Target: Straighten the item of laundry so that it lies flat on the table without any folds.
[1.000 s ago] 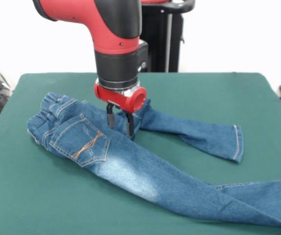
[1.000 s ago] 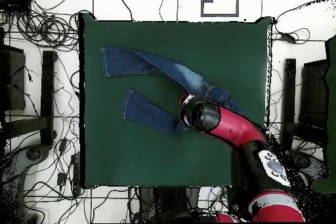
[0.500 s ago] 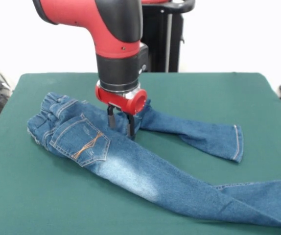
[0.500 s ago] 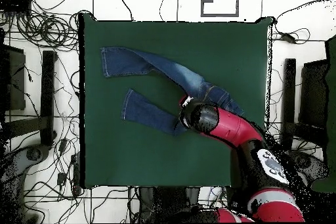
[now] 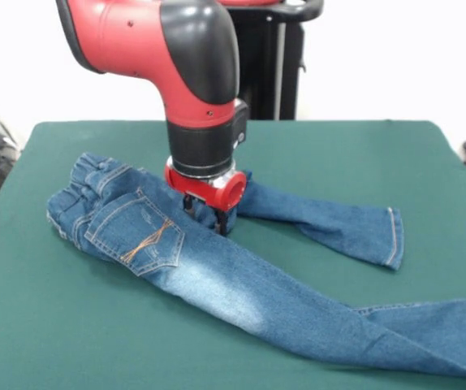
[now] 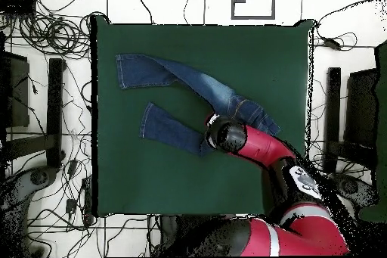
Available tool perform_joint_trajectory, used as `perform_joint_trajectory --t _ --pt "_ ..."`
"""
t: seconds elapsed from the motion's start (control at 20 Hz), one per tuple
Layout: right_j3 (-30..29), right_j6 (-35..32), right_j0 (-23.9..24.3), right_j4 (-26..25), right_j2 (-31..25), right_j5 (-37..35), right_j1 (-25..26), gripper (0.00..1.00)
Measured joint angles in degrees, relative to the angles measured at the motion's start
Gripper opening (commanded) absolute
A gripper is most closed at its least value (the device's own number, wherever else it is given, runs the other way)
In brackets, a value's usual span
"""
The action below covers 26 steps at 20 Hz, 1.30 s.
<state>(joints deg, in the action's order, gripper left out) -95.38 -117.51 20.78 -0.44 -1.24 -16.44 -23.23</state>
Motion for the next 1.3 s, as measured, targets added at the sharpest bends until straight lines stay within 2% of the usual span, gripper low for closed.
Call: perform_joint_trajectory --t 0.8,1.3 --pt "1.1 0.0 0.6 -1.1 -0.5 -1.9 0.1 1.0" --pt "7.9 0.0 4.3 -2.0 -4.0 -15.7 2.3 1.0"
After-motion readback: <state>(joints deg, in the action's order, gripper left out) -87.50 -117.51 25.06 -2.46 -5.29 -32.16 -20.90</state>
